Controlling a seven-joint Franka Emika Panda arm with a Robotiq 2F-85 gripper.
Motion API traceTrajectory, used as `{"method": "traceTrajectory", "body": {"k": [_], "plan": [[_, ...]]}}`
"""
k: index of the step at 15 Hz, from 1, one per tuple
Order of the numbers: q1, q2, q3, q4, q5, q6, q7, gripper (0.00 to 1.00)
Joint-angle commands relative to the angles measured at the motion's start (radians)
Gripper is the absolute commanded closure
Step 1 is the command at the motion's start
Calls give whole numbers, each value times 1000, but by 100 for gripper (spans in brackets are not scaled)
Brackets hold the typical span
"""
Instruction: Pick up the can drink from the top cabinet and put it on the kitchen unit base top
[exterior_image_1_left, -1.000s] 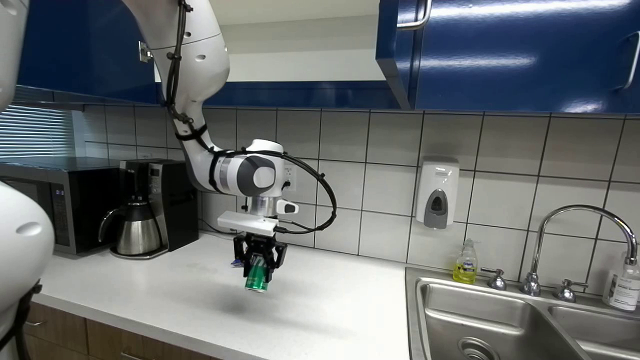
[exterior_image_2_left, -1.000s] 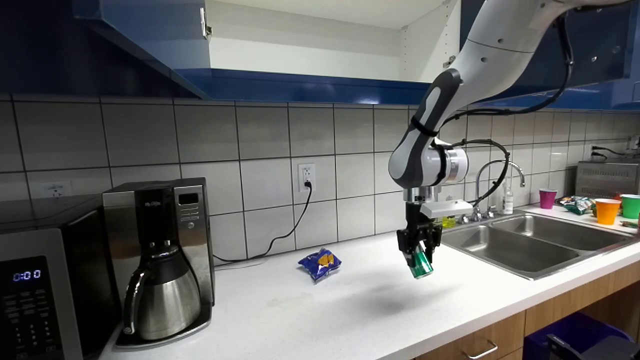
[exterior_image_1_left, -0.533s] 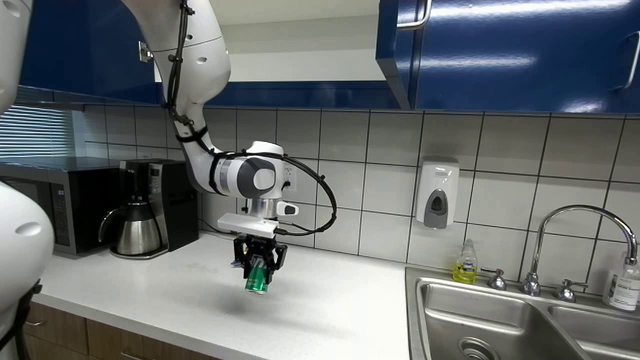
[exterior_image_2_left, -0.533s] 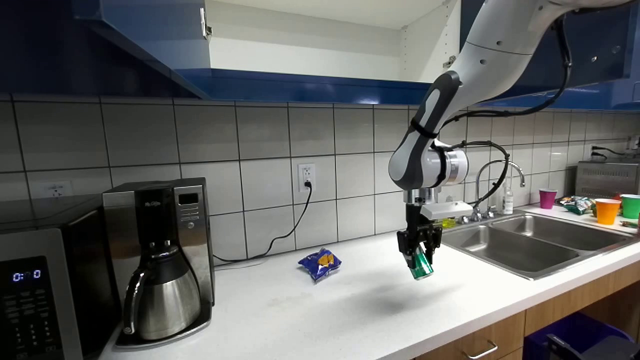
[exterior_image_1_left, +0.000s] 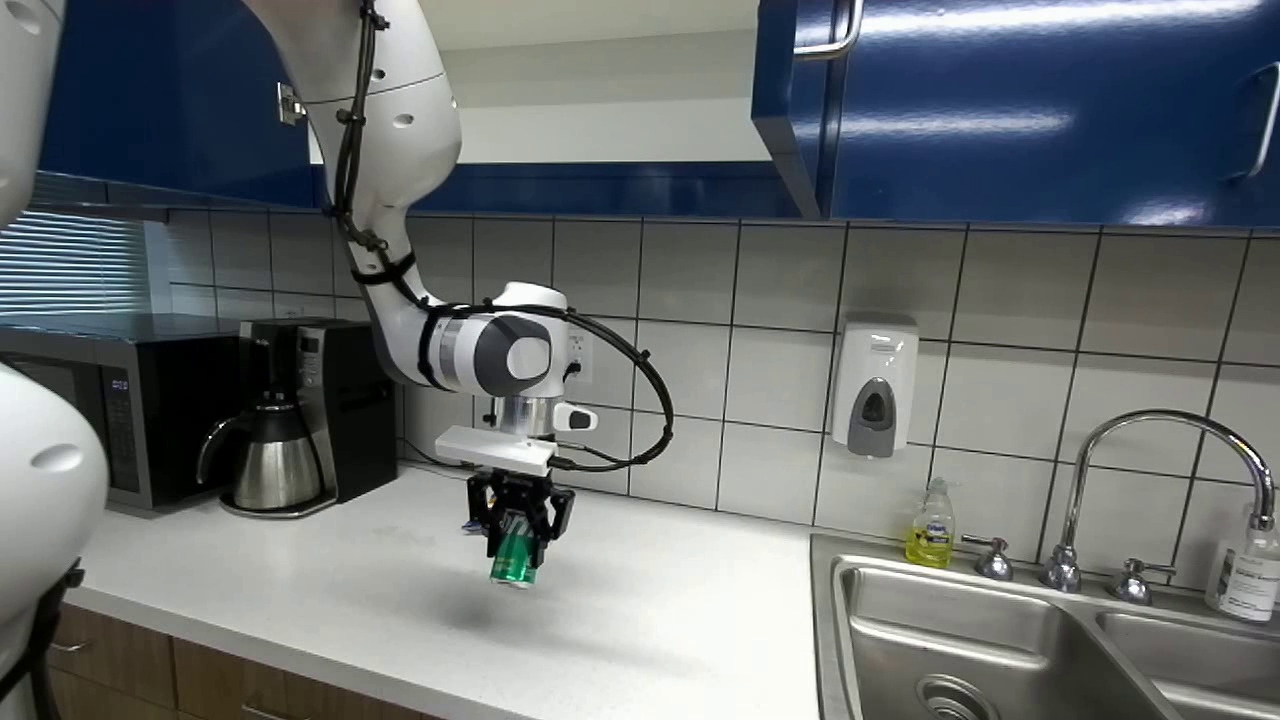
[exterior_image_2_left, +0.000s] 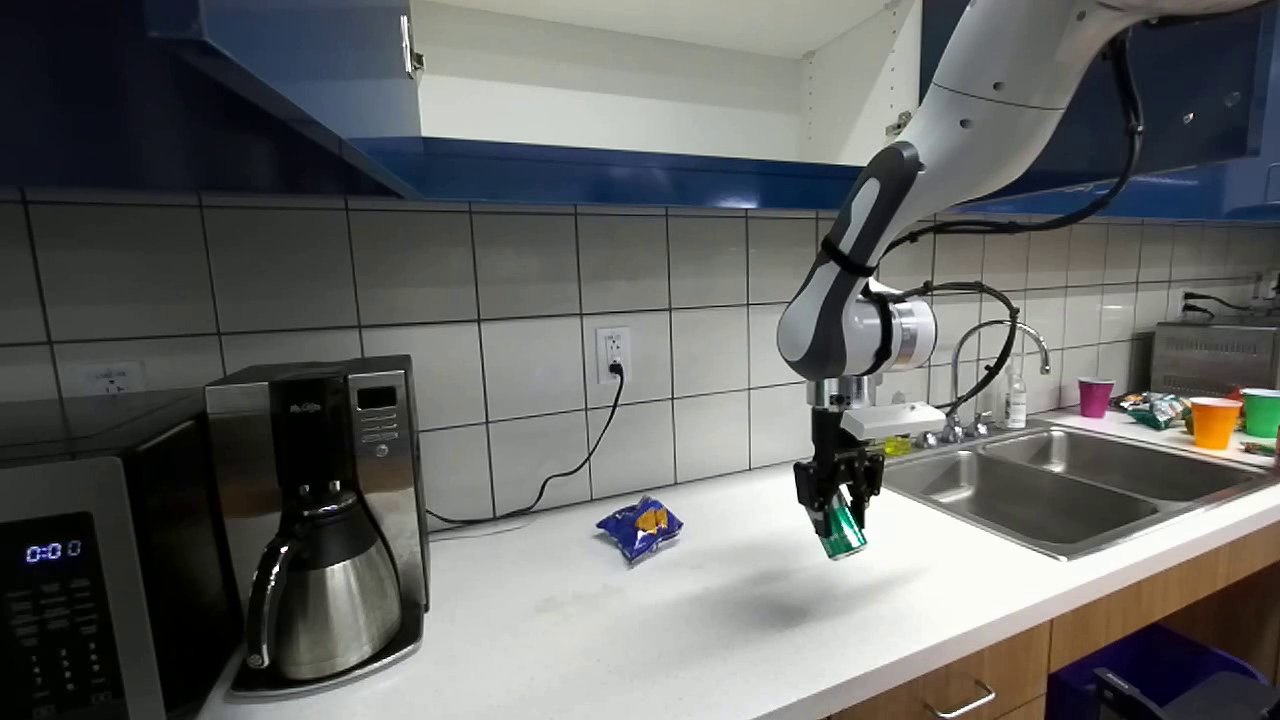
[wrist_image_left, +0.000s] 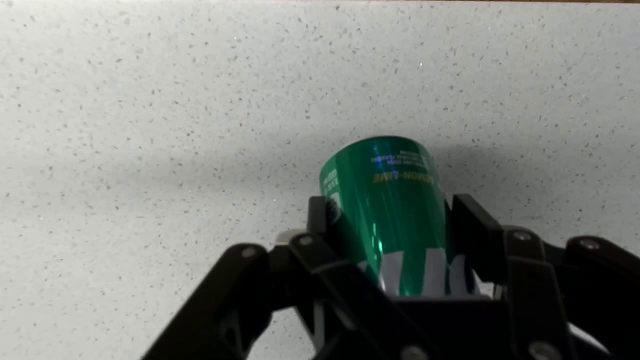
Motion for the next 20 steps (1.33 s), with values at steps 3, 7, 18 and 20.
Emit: {"method": "traceTrajectory", "body": {"k": [3, 7, 18, 20], "plan": [[-23, -1, 22, 1, -10, -3, 8, 36], [-26, 21, 30, 10, -1, 32, -5, 61], [-51, 167, 93, 84, 43, 219, 3, 61], [-49, 186, 101, 91, 33, 265, 8, 61]]}}
